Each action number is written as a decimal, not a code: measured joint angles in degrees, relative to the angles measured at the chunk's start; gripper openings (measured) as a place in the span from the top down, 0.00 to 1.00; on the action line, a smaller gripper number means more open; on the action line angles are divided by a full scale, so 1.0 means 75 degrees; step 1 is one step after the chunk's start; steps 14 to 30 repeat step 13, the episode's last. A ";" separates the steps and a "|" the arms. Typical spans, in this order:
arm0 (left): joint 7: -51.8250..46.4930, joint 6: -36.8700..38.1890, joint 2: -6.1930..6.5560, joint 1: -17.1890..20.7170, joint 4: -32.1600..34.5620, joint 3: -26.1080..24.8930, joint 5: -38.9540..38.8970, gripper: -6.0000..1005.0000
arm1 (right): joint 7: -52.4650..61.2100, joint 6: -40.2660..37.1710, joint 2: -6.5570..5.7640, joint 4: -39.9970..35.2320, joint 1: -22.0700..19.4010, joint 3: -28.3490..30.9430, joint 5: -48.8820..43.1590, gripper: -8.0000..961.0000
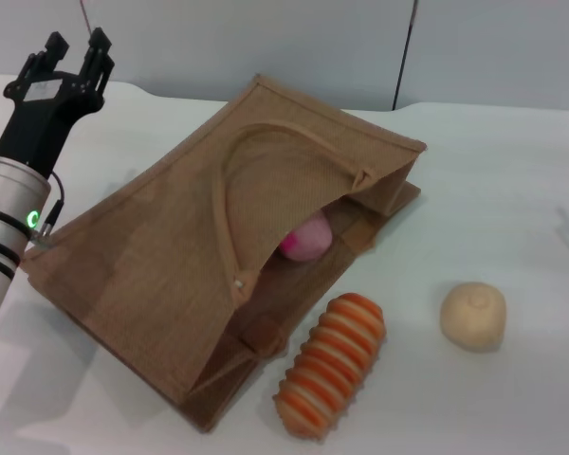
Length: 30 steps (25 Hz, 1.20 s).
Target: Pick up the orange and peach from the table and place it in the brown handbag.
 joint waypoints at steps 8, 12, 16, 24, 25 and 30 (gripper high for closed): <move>0.0745 -0.0017 -0.0010 0.0001 -0.0302 0.0000 -0.0592 0.41 | -0.0003 0.0047 -0.0005 0.0019 0.0051 -0.0028 -0.0010 0.20; 0.0841 0.0039 -0.0004 -0.0022 -0.0408 0.0000 -0.0835 0.41 | 0.0031 0.0053 -0.0005 0.0021 0.0053 -0.0017 0.0004 0.20; 0.0826 0.0041 -0.0002 -0.0022 -0.0409 0.0000 -0.0839 0.41 | 0.0048 0.0053 -0.0008 0.0021 0.0054 -0.0007 0.0008 0.20; 0.0826 0.0041 -0.0002 -0.0022 -0.0409 0.0000 -0.0839 0.41 | 0.0048 0.0053 -0.0008 0.0021 0.0054 -0.0007 0.0008 0.20; 0.0826 0.0041 -0.0002 -0.0022 -0.0409 0.0000 -0.0839 0.41 | 0.0048 0.0053 -0.0008 0.0021 0.0054 -0.0007 0.0008 0.20; 0.0826 0.0041 -0.0002 -0.0022 -0.0409 0.0000 -0.0839 0.41 | 0.0048 0.0053 -0.0008 0.0021 0.0054 -0.0007 0.0008 0.20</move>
